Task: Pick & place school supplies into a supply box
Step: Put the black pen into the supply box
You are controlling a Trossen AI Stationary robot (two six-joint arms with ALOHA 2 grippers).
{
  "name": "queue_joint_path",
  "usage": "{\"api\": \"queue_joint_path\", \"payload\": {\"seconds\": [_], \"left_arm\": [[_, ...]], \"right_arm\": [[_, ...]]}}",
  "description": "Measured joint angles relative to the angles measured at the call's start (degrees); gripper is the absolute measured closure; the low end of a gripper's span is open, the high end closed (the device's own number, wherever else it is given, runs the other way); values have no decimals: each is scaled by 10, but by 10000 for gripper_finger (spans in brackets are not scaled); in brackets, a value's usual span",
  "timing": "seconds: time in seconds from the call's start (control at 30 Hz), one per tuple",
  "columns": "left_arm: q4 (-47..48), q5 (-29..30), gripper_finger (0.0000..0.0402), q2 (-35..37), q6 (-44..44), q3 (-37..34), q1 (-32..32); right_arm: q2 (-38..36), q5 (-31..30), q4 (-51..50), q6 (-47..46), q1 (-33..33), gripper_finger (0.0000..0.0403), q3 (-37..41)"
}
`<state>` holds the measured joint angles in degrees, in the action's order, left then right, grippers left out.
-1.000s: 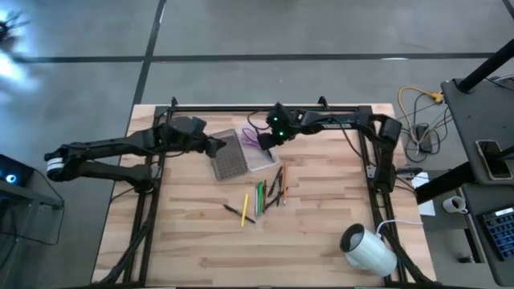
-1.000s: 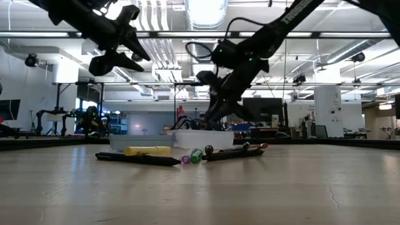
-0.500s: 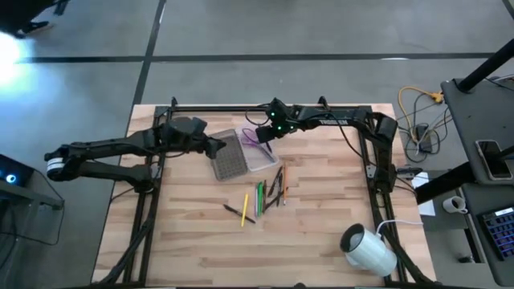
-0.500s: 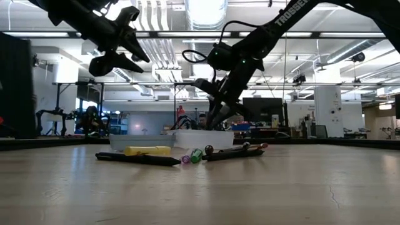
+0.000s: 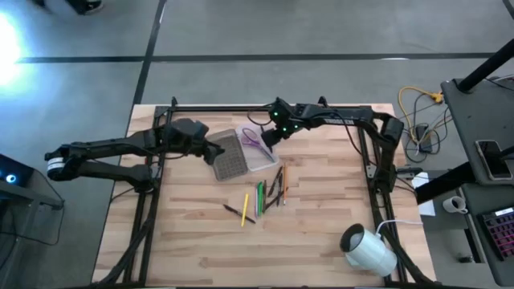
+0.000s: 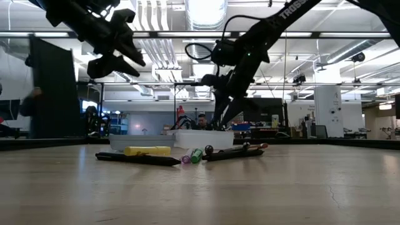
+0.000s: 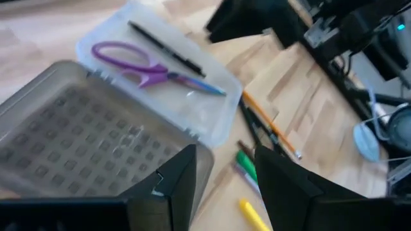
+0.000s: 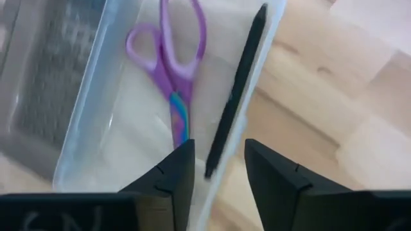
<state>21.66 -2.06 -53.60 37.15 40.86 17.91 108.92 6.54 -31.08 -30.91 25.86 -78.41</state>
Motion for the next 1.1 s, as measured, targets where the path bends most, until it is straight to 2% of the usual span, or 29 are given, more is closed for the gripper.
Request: {"api": "queue_joint_path", "payload": {"seconds": [0.1, 0.23, 0.4, 0.57, 0.73, 0.93, 1.1], "left_arm": [[20, -16, 260, -4, 0, 0, 0], [23, -85, 260, -11, -8, -1, -6], [33, -97, 260, -27, -105, -1, -71], [39, -96, 260, -64, -170, -1, -147], [38, -95, 260, -127, -183, -1, -186], [39, -96, 260, -221, -299, 8, -218], [38, -96, 260, -301, -348, 49, -230]], "right_arm": [[-18, 0, -43, 24, -2, 271, 0], [-37, -3, -88, 85, -2, 274, 2], [-76, -2, -104, 150, -14, 277, 27], [-125, -6, -101, 160, -23, 271, 66], [-174, -6, -95, 162, -38, 262, 116], [-226, -22, -82, 142, -53, 251, 182], [-262, -22, -81, 104, -64, 246, 231]]}}
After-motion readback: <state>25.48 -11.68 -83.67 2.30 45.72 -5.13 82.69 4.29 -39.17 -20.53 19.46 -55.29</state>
